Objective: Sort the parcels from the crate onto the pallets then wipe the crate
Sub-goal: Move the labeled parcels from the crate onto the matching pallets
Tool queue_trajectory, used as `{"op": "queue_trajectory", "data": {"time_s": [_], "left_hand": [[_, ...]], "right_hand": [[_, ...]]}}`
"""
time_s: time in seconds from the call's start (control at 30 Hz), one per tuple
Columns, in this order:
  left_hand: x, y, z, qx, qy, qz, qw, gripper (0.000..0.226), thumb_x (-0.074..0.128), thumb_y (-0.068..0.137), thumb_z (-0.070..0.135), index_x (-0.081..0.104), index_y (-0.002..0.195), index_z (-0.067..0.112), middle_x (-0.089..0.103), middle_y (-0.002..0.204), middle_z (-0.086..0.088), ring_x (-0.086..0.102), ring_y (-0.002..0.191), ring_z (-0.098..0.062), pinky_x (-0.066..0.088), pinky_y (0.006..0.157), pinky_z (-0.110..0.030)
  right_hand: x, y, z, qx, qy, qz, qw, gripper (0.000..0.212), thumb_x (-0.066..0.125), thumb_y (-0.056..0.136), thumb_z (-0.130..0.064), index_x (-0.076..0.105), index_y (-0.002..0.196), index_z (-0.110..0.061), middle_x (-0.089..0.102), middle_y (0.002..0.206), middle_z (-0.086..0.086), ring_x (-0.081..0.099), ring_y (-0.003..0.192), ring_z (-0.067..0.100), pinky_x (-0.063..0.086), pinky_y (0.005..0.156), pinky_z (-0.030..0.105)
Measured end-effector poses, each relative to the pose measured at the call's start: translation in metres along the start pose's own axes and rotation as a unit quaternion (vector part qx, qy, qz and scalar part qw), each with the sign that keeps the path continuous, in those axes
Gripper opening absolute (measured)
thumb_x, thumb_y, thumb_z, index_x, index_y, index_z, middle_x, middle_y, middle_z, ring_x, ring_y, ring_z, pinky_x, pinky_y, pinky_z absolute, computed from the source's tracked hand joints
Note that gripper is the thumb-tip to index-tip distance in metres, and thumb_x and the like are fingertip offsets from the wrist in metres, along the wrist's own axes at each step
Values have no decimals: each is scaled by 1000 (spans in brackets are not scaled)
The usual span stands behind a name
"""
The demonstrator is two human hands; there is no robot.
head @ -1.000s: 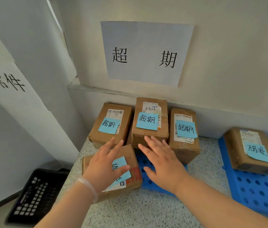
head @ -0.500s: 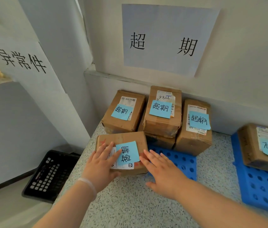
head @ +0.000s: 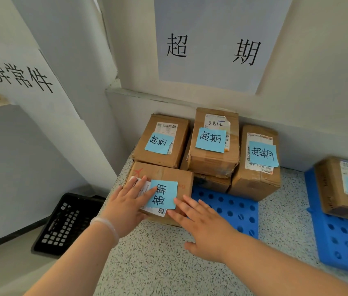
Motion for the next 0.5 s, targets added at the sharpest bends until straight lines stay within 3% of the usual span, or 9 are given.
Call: {"op": "queue_trajectory", "data": {"time_s": [0.27, 0.4, 0.5], "left_hand": [[-4, -4, 4, -20, -17, -10, 1000, 83, 52, 93, 56, -9, 149, 50, -21, 161, 11, -19, 149, -21, -12, 112, -39], [-14, -11, 20, -26, -45, 3, 999, 90, 54, 85, 66, -7, 150, 50, -18, 161, 11, -16, 149, -21, -13, 112, -39], [-25, -18, 51, -5, -39, 32, 999, 91, 50, 84, 71, -7, 151, 48, -19, 161, 10, -15, 149, -20, -7, 118, -44]], "right_hand": [[-6, -6, 2, 17, 9, 14, 1000, 80, 44, 96, -51, -11, 154, -40, -28, 158, -12, -29, 143, 8, -19, 117, 37], [-6, -28, 6, 46, 4, 42, 998, 86, 14, 77, -73, -15, 152, -42, -30, 157, -13, -33, 140, 7, -13, 120, 42], [-6, -54, 12, 88, 11, 81, 993, 82, 36, 92, -67, -14, 152, -41, -29, 156, -12, -29, 144, 9, -17, 119, 40]]}}
Point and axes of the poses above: each hand's wrist, its own y-axis towards the middle knuckle, its own x-axis out of the palm, z = x × y, the point moved 6 cm from there along y, towards the middle knuckle
